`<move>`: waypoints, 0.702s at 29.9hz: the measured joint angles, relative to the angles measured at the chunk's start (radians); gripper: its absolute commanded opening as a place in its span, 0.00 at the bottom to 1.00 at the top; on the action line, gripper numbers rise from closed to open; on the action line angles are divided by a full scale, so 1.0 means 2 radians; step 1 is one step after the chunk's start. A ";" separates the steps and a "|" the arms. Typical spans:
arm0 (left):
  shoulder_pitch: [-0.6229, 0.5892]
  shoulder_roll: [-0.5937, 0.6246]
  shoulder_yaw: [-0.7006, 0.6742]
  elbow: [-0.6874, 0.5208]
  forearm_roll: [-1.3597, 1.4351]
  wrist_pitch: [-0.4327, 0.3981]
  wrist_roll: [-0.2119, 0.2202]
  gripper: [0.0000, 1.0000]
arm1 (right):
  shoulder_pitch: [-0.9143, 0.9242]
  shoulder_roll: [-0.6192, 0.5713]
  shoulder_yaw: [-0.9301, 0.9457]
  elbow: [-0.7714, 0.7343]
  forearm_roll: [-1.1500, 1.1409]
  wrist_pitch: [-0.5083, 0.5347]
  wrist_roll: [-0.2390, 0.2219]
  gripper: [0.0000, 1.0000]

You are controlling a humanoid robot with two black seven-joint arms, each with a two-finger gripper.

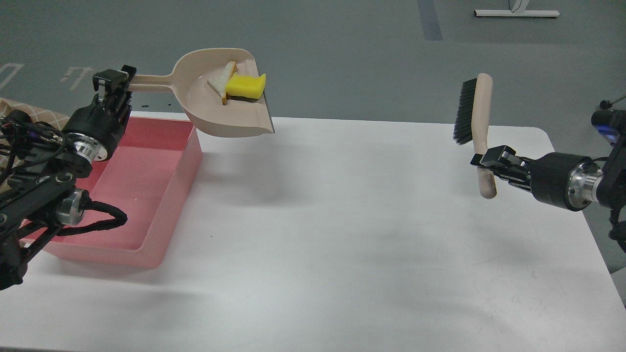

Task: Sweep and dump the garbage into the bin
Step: 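Lift the dustpan with the left gripper over the pink bin, then tilt the dustpan with the left gripper to dump into the bin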

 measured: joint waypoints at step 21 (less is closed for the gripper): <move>0.072 0.065 -0.083 0.000 -0.017 -0.083 -0.018 0.00 | -0.001 0.003 -0.002 0.000 0.000 0.000 0.000 0.00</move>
